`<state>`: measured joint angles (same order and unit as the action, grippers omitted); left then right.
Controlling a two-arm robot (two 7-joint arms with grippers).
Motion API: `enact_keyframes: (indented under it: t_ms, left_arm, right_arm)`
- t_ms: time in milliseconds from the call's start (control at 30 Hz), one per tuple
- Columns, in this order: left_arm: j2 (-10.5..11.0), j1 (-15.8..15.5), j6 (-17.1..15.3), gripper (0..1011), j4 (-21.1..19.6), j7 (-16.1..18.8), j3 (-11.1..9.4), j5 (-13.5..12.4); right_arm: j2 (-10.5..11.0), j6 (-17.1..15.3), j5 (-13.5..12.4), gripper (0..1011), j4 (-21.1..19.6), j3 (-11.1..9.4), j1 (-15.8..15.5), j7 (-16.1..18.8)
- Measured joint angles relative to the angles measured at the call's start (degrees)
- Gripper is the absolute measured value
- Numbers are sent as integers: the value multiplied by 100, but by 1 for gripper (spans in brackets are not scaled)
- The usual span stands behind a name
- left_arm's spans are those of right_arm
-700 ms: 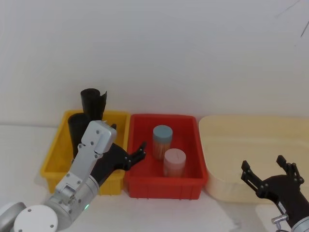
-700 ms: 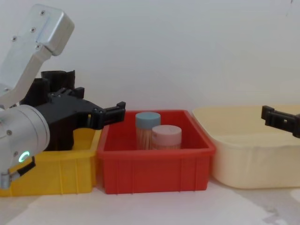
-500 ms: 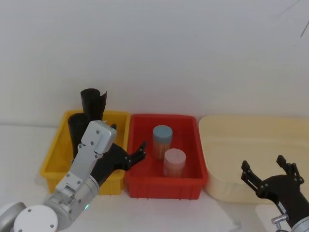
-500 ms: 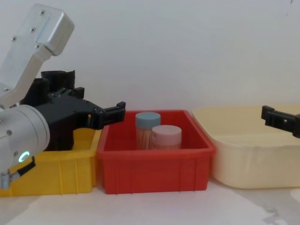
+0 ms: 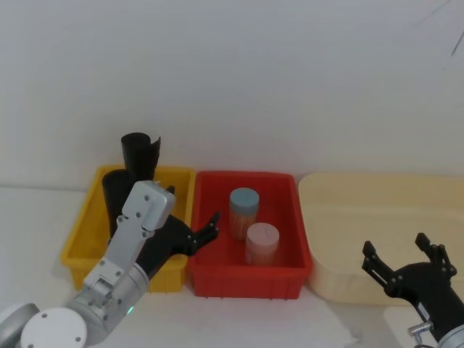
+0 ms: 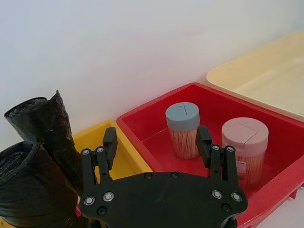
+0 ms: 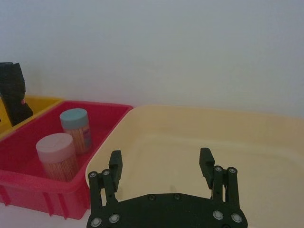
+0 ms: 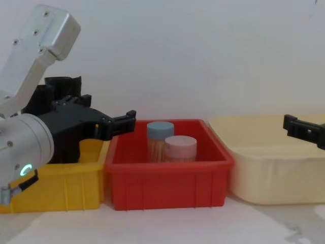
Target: Pick up the garbage bag with the one hand and transfer it to the other hand.
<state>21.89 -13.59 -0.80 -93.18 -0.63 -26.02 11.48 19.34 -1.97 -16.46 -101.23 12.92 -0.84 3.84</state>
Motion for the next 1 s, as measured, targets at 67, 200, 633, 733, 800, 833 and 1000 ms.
enact_keyframes:
  t_ms: [67, 200, 633, 733, 800, 833, 1000]
  left_arm:
    - [0, 0, 0, 1002, 0, 0, 0, 0]
    - [0, 0, 0, 1002, 0, 0, 0, 0]
    - [0, 0, 0, 1001, 0, 0, 0, 0]
    - [0, 0, 0, 1002, 0, 0, 0, 0]
    - [0, 0, 0, 1002, 0, 0, 0, 0]
    - [0, 0, 0, 1002, 0, 0, 0, 0]
    - [0, 0, 0, 1002, 0, 0, 0, 0]
  right_arm:
    - [6, -9, -4, 999, -4, -7, -5, 18]
    - [45, -49, -62, 999, -42, -32, -22, 109]
    - [320, -467, -470, 999, -205, -70, 72, 774]
    - [402, -646, -574, 999, -212, -28, 183, 964]
    - [455, -786, -644, 999, -212, 13, 277, 1100]
    - [474, -855, -675, 999, -208, 30, 318, 1144]
    - [601, -1292, -811, 999, -119, 200, 678, 1488]
